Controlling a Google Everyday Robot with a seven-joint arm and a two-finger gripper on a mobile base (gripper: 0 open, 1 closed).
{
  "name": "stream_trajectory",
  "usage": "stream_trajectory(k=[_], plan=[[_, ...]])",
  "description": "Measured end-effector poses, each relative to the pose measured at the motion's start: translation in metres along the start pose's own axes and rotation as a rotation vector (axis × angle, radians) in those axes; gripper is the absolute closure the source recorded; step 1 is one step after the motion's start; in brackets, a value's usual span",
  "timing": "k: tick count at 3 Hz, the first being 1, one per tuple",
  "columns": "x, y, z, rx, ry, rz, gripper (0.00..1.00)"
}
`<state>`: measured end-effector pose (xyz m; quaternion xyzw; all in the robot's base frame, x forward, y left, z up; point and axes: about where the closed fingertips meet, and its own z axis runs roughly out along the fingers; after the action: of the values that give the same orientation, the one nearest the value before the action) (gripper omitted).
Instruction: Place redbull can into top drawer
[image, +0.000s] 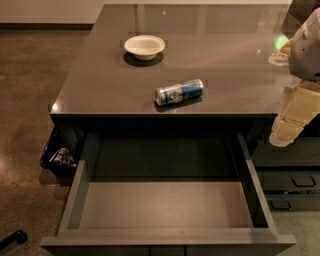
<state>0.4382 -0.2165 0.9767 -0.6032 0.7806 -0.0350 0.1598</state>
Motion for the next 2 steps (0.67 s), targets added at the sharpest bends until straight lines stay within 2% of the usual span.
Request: stream_trajectory(k=[2], plan=[[-0.0051, -0.0064, 0.0058, 0.003, -0.017, -0.014, 0.0]])
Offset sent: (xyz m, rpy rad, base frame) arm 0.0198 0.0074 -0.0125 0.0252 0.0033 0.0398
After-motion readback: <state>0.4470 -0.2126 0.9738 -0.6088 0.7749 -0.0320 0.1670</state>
